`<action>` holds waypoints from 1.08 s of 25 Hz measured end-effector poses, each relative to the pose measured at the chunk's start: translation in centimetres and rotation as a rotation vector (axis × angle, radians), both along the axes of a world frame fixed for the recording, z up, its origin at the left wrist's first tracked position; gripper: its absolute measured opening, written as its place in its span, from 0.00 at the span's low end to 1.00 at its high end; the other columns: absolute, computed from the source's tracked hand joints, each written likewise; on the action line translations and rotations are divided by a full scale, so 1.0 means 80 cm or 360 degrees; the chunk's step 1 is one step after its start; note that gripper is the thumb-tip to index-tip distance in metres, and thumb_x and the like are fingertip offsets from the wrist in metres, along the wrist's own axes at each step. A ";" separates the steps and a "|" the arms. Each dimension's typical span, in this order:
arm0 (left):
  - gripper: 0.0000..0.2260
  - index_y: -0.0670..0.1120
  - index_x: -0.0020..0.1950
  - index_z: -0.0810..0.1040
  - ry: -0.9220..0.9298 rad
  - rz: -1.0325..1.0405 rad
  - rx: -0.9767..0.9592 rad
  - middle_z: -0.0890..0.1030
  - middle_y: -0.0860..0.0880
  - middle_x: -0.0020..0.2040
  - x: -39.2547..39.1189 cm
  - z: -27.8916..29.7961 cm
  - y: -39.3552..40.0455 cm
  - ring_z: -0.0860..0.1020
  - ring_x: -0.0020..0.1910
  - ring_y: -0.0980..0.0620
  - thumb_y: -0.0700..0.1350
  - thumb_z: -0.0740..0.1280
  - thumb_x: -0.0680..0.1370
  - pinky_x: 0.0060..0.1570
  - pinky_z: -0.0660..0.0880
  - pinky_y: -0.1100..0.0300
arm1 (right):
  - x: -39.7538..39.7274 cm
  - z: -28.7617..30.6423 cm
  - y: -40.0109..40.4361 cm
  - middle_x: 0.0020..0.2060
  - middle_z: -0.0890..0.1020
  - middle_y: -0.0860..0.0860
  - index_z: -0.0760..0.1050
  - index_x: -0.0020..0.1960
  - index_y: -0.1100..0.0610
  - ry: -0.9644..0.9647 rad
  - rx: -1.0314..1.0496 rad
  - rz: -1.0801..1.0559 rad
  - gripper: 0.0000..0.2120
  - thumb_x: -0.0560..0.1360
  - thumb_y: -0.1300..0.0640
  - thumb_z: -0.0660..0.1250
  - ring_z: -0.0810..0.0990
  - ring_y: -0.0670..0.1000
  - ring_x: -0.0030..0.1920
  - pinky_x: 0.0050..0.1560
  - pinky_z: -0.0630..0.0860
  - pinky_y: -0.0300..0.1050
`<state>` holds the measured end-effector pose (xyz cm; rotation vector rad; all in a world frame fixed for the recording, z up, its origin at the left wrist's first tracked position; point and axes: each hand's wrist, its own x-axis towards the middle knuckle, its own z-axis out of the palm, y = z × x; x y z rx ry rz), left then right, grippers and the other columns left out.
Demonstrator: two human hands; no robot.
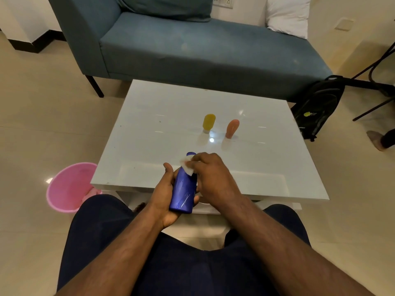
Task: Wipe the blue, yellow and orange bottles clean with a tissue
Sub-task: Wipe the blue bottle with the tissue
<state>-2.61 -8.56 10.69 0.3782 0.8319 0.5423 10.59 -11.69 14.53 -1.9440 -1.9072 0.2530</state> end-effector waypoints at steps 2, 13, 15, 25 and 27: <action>0.31 0.45 0.62 0.79 0.0016 0.0017 -0.0030 0.86 0.42 0.46 -0.001 -0.002 0.001 0.84 0.41 0.45 0.69 0.54 0.79 0.37 0.81 0.51 | -0.012 -0.002 -0.012 0.59 0.77 0.54 0.75 0.63 0.56 -0.0121 -0.0013 0.0151 0.23 0.69 0.62 0.72 0.73 0.57 0.58 0.58 0.73 0.50; 0.36 0.43 0.68 0.77 -0.0005 0.0052 -0.0103 0.85 0.41 0.50 0.001 -0.007 0.000 0.85 0.45 0.45 0.71 0.56 0.77 0.41 0.82 0.51 | -0.011 -0.009 -0.017 0.56 0.79 0.54 0.78 0.58 0.57 -0.0245 -0.0060 0.0413 0.22 0.65 0.62 0.74 0.74 0.56 0.55 0.55 0.73 0.50; 0.35 0.44 0.69 0.76 0.0024 0.0061 -0.0068 0.85 0.41 0.50 0.001 -0.010 0.002 0.84 0.42 0.45 0.71 0.55 0.77 0.37 0.81 0.52 | 0.005 -0.009 0.000 0.58 0.78 0.55 0.76 0.61 0.57 -0.0130 -0.0023 0.0196 0.26 0.64 0.62 0.76 0.74 0.57 0.56 0.57 0.74 0.52; 0.32 0.45 0.65 0.78 0.0037 0.0024 -0.0025 0.85 0.42 0.49 0.001 -0.017 0.006 0.84 0.42 0.45 0.69 0.57 0.77 0.38 0.82 0.52 | 0.000 0.005 0.000 0.61 0.76 0.55 0.75 0.64 0.58 0.0074 -0.0057 -0.0032 0.20 0.72 0.64 0.68 0.72 0.56 0.60 0.60 0.71 0.48; 0.31 0.45 0.64 0.78 0.0047 0.0038 -0.0013 0.86 0.42 0.48 0.001 -0.017 0.008 0.85 0.43 0.45 0.69 0.56 0.78 0.39 0.82 0.51 | -0.015 0.001 -0.015 0.61 0.77 0.55 0.75 0.63 0.58 0.0006 -0.0035 0.0090 0.18 0.74 0.62 0.66 0.73 0.56 0.59 0.60 0.71 0.47</action>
